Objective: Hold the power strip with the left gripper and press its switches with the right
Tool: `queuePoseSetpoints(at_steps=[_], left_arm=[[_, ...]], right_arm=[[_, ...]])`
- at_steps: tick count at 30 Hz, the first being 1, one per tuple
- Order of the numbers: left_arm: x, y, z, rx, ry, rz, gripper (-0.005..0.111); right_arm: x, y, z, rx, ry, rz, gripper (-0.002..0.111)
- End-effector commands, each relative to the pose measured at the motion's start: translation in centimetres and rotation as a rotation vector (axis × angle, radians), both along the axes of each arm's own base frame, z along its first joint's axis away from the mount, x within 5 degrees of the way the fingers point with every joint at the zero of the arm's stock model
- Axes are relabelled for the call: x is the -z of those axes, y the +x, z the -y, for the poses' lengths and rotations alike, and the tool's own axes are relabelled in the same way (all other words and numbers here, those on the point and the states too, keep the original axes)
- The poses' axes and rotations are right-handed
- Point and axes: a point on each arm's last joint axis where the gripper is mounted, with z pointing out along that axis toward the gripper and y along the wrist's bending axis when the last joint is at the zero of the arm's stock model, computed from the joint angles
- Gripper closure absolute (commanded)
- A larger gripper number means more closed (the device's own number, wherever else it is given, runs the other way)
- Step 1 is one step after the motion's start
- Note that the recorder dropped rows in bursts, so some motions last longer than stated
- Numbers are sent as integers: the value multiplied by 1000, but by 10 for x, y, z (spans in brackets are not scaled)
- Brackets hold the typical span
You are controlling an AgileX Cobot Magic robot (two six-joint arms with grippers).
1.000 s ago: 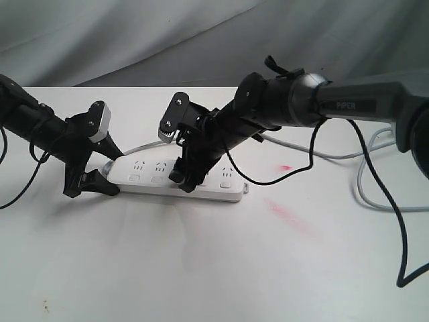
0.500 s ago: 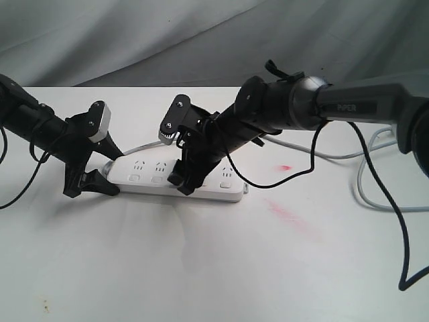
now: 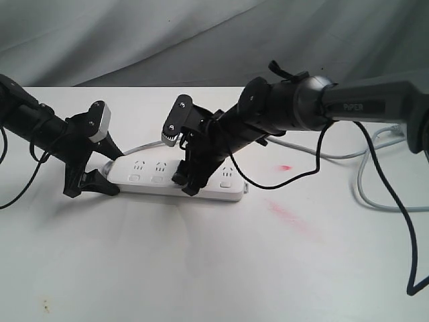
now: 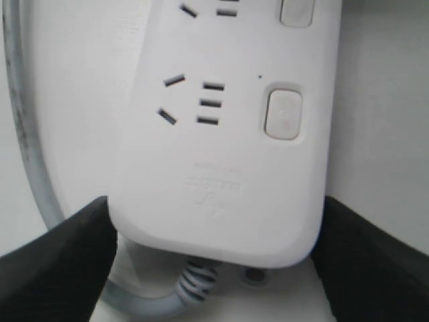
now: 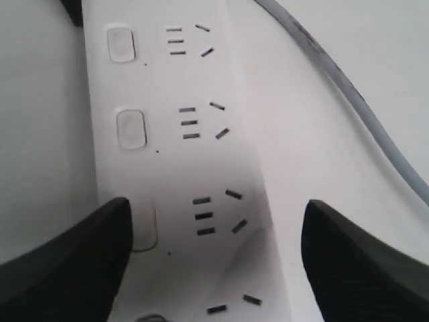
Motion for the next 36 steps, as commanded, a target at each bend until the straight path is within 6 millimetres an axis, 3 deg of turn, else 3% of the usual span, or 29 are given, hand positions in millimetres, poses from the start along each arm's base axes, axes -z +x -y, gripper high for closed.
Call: queuePoseSetpoints(at_steps=[1, 11, 19, 36], left_arm=[[3, -2, -1, 25, 32, -7, 41], [3, -2, -1, 25, 32, -7, 41], [3, -2, -1, 24, 31, -8, 41], [3, -2, -1, 26, 32, -6, 41]], right_arm=[[-28, 6, 6, 14, 15, 108, 43], [-31, 2, 1, 4, 25, 104, 43], [-5, 1, 0, 6, 11, 31, 43], [18, -2, -1, 2, -6, -48, 43]])
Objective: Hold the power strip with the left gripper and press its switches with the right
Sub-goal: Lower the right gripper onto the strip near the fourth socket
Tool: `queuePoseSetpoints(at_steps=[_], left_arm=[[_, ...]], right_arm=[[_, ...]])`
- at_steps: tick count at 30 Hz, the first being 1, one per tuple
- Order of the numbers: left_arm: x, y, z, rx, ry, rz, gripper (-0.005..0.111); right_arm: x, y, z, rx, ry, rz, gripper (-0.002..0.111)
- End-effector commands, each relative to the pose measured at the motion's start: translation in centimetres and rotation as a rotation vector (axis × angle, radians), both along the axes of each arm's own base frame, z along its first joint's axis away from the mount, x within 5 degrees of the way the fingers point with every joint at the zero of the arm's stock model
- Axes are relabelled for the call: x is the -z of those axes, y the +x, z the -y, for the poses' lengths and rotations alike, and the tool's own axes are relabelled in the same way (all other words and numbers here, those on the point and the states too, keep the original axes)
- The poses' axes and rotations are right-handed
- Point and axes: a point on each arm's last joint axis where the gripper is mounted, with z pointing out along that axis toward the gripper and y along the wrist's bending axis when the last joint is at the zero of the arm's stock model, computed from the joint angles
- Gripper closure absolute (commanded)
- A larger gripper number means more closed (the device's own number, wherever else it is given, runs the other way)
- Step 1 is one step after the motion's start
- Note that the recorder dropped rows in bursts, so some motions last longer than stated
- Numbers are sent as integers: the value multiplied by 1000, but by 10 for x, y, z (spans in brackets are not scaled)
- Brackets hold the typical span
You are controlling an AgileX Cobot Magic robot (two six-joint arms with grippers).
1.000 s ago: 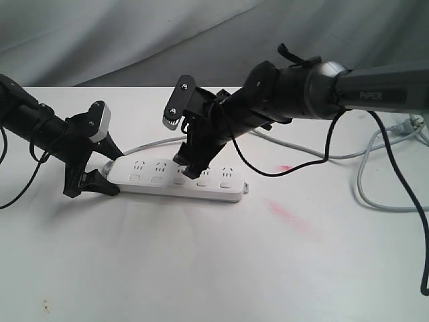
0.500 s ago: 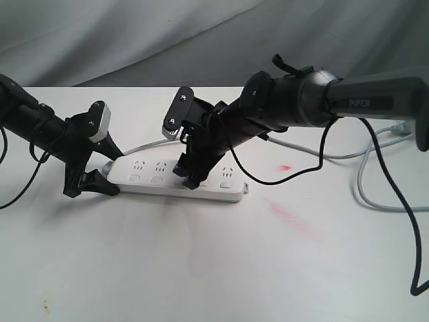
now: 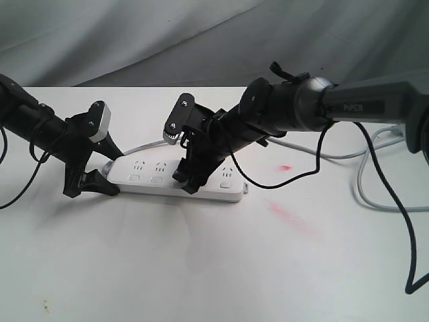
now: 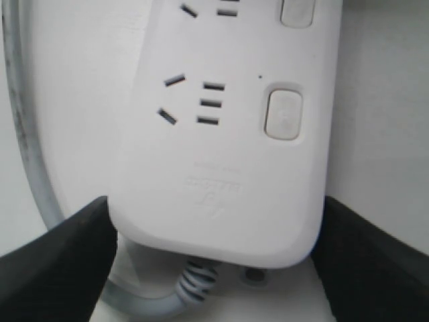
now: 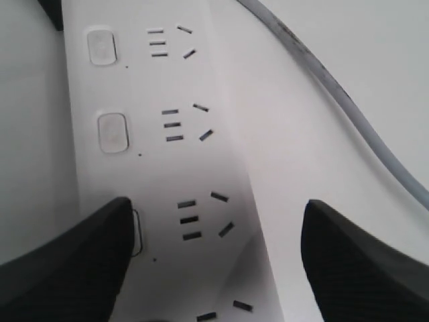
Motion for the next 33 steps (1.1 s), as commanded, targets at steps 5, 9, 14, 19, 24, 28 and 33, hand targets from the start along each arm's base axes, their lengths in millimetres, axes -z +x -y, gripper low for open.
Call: queuePoseSetpoints(at_steps=[5, 9, 14, 19, 24, 28, 33], left_arm=[[3, -2, -1, 25, 32, -8, 41], [3, -2, -1, 25, 32, -8, 41], [3, -2, -1, 25, 32, -8, 41], [3, -2, -1, 26, 32, -7, 41], [3, -2, -1, 26, 32, -7, 41], [3, -2, -1, 26, 32, -7, 41], [3, -2, -1, 24, 31, -8, 41]], right_arm=[[15, -4, 1, -19, -22, -57, 43], [23, -4, 2, -18, -31, -75, 43], [35, -5, 2, -17, -43, -95, 43], [37, -2, 7, -10, -49, -99, 43], [38, -1, 12, -18, -59, -112, 43], [38, 0, 13, -18, -64, -110, 43], [38, 2, 16, -15, -68, -109, 43]])
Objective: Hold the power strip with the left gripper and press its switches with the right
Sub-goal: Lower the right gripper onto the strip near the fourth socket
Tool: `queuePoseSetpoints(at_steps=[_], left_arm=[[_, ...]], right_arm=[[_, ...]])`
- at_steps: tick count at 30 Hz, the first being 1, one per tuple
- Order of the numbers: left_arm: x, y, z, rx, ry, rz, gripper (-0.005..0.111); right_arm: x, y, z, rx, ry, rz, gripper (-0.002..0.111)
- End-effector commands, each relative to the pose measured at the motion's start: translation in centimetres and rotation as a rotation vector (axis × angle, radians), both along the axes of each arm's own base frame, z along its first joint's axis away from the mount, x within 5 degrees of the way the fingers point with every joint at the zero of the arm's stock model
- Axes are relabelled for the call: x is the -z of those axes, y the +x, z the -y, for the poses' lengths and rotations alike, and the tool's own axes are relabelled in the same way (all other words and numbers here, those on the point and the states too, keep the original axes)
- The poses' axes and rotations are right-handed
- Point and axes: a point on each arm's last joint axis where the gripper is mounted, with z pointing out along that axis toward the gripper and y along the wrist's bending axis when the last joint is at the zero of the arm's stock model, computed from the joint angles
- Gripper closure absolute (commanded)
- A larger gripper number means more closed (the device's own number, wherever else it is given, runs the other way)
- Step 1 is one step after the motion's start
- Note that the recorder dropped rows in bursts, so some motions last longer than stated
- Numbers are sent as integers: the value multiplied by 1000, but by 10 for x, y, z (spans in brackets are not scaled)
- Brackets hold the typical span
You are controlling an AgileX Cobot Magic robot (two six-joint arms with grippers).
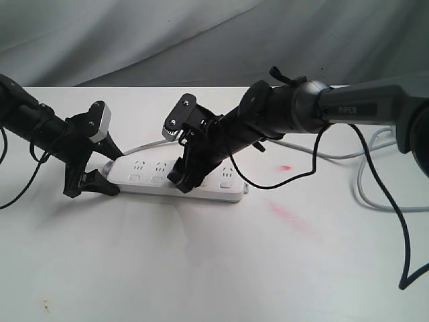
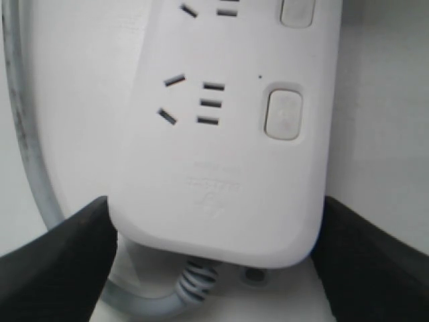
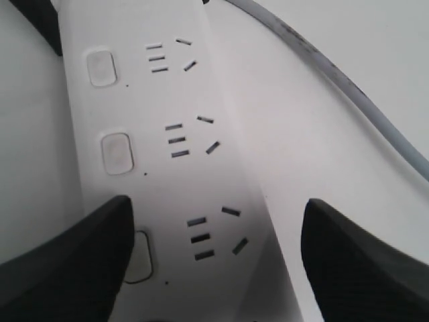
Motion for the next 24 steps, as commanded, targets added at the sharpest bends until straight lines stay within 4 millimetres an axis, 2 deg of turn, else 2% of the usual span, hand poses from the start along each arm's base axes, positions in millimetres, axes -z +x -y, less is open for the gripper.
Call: queuePoseSetpoints(at_steps=[1, 12, 15, 18, 24], left_arm=[[3, -2, -1, 24, 31, -8, 41], [3, -2, -1, 26, 32, -7, 41], [3, -2, -1, 26, 32, -7, 41], [3, -2, -1, 26, 32, -7, 41], [3, -2, -1, 23, 31, -9, 41]], right_arm=[[26, -2, 15, -79, -105, -28, 43], [25, 0, 15, -70, -105, -18, 43], [18, -1, 14, -63, -86, -13, 43], [-6, -2, 11, -70, -61, 24, 43], [-65, -8, 7, -69, 14, 124, 43]])
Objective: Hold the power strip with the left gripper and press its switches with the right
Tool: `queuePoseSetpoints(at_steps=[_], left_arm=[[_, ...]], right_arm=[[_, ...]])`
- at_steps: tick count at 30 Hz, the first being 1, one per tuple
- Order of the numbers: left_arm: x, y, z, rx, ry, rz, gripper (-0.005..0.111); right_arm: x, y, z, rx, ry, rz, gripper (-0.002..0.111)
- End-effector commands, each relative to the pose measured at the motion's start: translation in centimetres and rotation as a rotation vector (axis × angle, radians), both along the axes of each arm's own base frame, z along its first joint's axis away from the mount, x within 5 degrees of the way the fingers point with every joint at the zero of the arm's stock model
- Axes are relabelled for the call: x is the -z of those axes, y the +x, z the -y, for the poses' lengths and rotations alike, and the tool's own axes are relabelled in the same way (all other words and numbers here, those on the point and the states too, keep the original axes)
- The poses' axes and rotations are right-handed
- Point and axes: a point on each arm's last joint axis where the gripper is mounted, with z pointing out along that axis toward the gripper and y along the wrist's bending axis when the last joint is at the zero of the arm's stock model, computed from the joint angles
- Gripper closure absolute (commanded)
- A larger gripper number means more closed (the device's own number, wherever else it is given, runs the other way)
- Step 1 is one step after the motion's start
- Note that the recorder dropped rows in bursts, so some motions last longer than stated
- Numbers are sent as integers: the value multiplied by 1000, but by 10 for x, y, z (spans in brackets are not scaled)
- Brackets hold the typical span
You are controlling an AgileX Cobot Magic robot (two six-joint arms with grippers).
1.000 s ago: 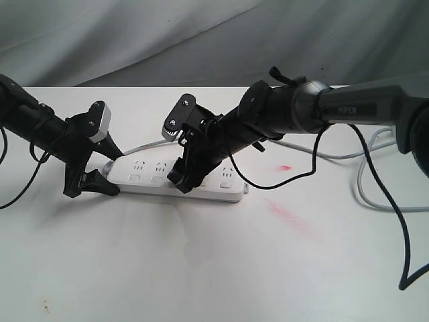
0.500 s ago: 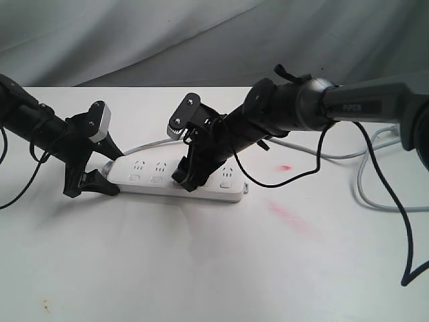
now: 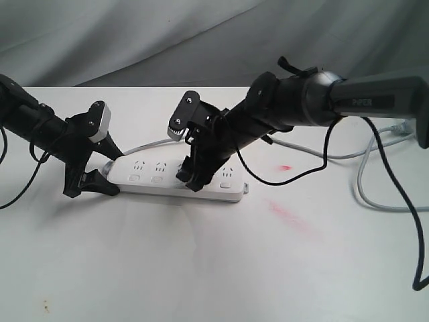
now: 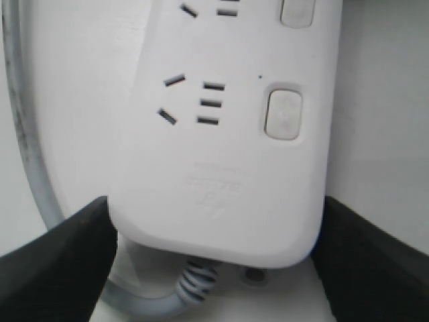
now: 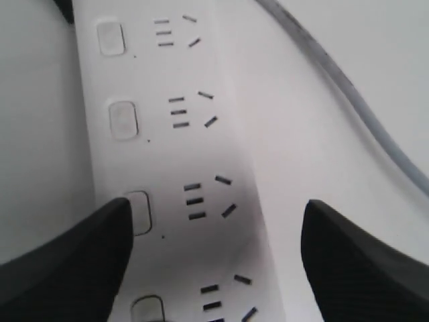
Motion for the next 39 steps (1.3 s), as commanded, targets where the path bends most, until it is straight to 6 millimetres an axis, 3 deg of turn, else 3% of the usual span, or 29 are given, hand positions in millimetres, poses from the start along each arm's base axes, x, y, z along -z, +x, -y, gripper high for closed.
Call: queuePoseSetpoints(at_steps=[1, 4, 7, 16, 26, 39], left_arm=[[3, -2, -1, 23, 31, -9, 41], [3, -2, -1, 23, 31, -9, 41], [3, -2, -1, 23, 31, -9, 41], [3, -2, -1, 27, 32, -6, 41], [3, -2, -1, 24, 32, -8, 41], [3, -2, -1, 27, 32, -6, 41]], right_arm=[[-45, -6, 0, -19, 47, 76, 43], [-63, -11, 2, -39, 61, 84, 43], [-65, -13, 9, -47, 61, 38, 43], [-29, -18, 31, 9, -16, 32, 43], [-5, -13, 30, 11, -44, 19, 43], [1, -10, 30, 20, -54, 43, 43]])
